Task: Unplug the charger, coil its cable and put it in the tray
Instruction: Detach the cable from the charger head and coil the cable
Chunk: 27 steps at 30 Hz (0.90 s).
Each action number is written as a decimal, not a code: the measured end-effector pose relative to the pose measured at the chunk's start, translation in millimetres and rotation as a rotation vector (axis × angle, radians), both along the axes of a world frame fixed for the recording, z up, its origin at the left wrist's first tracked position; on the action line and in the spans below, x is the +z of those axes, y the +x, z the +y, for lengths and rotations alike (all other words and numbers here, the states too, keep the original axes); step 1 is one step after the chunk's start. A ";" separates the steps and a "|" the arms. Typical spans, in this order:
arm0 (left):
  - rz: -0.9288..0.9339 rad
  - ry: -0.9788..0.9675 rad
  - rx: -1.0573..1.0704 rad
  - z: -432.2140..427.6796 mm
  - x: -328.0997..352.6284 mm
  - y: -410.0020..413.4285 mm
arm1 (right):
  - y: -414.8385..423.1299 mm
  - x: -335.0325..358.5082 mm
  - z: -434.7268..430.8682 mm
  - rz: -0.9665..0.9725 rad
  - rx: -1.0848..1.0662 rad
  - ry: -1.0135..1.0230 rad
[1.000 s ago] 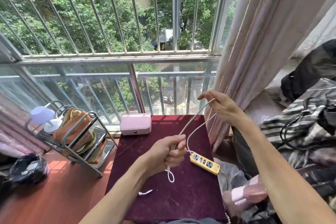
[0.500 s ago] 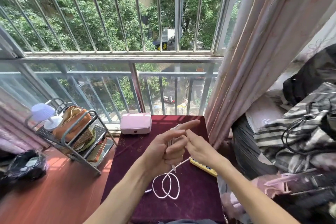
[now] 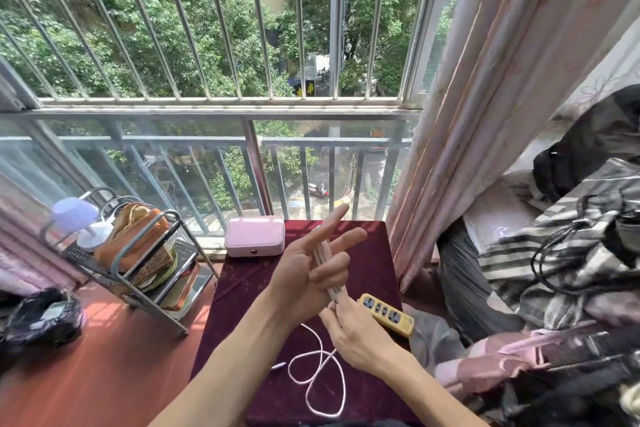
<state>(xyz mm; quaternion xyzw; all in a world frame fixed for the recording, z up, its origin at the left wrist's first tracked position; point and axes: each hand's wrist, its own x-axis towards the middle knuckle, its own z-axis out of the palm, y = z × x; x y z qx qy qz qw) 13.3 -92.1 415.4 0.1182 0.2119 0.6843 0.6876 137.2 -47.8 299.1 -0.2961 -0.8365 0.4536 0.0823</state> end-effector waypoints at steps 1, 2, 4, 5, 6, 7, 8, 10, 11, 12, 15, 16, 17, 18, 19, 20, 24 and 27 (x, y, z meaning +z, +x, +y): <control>0.034 0.017 -0.026 0.2 2.5 1.4 | 0.1 1.7 -0.2 -0.012 -0.001 -0.046; 0.080 0.027 -0.050 0.4 4.7 3.2 | -0.4 4.6 -0.7 -0.025 -0.004 -0.105; 0.158 0.036 -0.089 0.6 7.7 7.4 | -1.5 10.5 0.6 -0.022 -0.033 -0.218; 0.175 0.041 -0.102 0.0 8.6 10.0 | -1.9 13.4 1.9 0.005 -0.058 -0.243; 0.181 0.045 -0.111 -0.9 9.1 13.1 | -2.0 15.7 3.1 0.027 -0.088 -0.248; 0.184 0.048 -0.116 -2.1 9.3 16.7 | -2.1 19.1 3.0 0.026 -0.109 -0.251; 0.188 0.049 -0.120 -3.5 9.4 20.7 | -2.6 23.4 1.7 0.006 -0.141 -0.251; 0.205 0.044 -0.127 -6.1 8.7 28.2 | -2.5 21.0 -1.7 0.040 -0.195 -0.230; 0.218 0.043 -0.134 -7.1 8.4 31.3 | -2.0 22.0 -4.4 0.046 -0.210 -0.176; 0.234 0.045 -0.142 -7.8 8.0 34.3 | -1.8 23.0 -6.6 0.005 -0.195 -0.095; 0.262 0.075 -0.163 -9.7 6.1 41.5 | -5.2 17.9 -11.2 -0.152 -0.068 -0.086; 0.259 0.091 -0.166 -10.3 5.8 42.5 | -4.9 16.1 -15.7 -0.106 -0.062 -0.107; 0.259 0.107 -0.165 -10.9 5.6 41.7 | -0.3 14.0 -21.2 -0.037 -0.028 -0.148; 0.274 0.115 -0.156 -10.5 5.1 39.3 | 7.5 28.2 -19.7 -0.116 0.143 -0.147; 0.306 0.108 -0.132 -9.1 4.6 35.3 | 5.6 39.9 -13.8 -0.250 0.144 0.095; 0.352 0.080 -0.092 -6.8 3.6 29.9 | 0.9 43.9 -12.8 -0.307 0.063 0.354; 0.573 -0.167 0.122 -0.9 -4.7 -0.9 | -2.7 24.5 -8.6 -0.164 0.245 0.448; 0.608 -0.299 0.157 -5.7 -17.3 -22.9 | 10.6 21.5 -4.8 -0.054 0.244 0.367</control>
